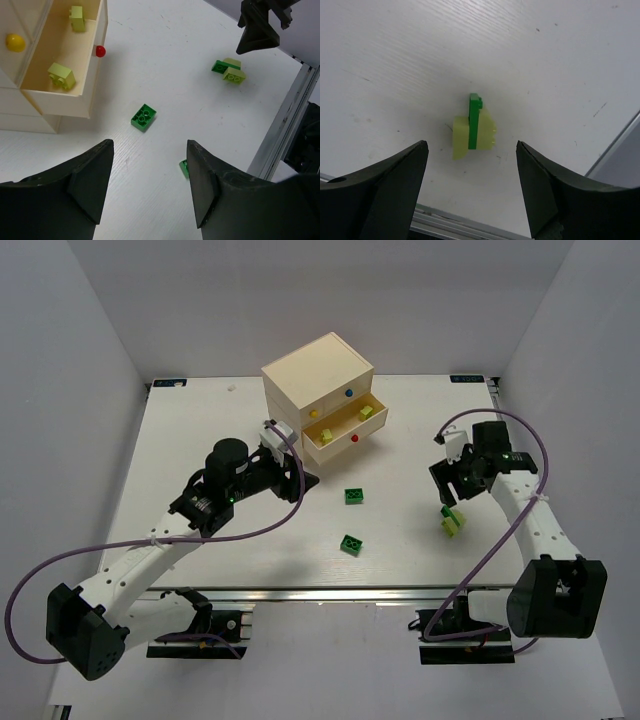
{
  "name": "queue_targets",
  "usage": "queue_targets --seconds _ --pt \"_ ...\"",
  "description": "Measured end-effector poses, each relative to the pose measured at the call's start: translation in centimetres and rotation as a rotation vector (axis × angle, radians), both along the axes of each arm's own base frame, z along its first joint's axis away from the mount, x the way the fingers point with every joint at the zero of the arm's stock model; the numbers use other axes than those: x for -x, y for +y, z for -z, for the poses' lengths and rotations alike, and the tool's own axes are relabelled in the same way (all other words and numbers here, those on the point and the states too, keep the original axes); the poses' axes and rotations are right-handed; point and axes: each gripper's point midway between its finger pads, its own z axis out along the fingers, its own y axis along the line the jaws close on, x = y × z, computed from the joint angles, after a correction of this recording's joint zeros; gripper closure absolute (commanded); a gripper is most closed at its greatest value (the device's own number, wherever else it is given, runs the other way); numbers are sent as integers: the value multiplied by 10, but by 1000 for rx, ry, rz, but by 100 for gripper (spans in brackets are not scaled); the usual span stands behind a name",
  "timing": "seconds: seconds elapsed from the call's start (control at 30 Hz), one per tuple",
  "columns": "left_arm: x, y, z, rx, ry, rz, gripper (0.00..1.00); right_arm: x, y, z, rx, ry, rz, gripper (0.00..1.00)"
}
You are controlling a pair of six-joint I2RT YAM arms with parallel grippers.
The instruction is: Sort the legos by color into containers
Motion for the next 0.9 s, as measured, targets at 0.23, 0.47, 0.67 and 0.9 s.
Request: queue_targets --seconds 0.23,0.47,0.67,0.9 --pt "2 -1 -3 11 0 7 29 15 -20 32 78 95 48 23" --pt "2 -1 -3 13 1 8 29 17 -31 51 67 156 118 22" --pt "3 -1 -3 14 2 12 29 14 -45 49 54 144 117 24" --pt "4 -2 -4 15 2 16 29 13 -35 58 -83 198 84 14"
